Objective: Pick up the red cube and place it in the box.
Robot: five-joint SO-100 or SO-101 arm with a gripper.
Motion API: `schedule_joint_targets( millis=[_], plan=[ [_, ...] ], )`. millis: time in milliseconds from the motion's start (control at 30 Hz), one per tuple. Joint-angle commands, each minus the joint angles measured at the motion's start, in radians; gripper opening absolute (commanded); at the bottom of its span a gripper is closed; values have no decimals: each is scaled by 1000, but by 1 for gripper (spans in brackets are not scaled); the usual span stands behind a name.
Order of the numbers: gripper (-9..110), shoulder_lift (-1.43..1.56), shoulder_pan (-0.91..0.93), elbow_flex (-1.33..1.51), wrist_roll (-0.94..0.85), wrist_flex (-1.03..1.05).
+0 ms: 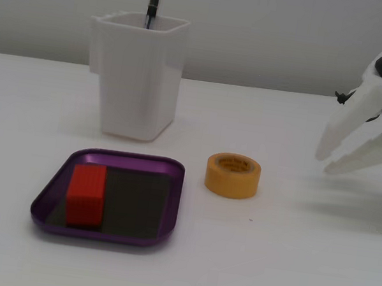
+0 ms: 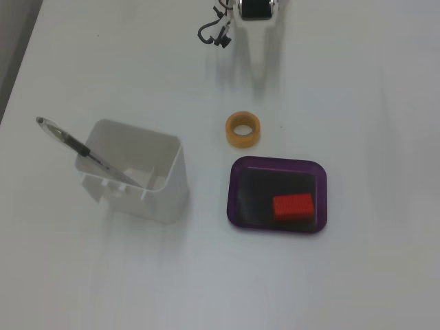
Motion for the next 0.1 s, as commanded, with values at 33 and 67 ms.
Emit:
schedule_joint_targets(
  millis=[33, 67],
  plan=[
    [1, 86, -5, 12, 5, -9],
    [1, 86, -5, 12, 5, -9]
  ],
)
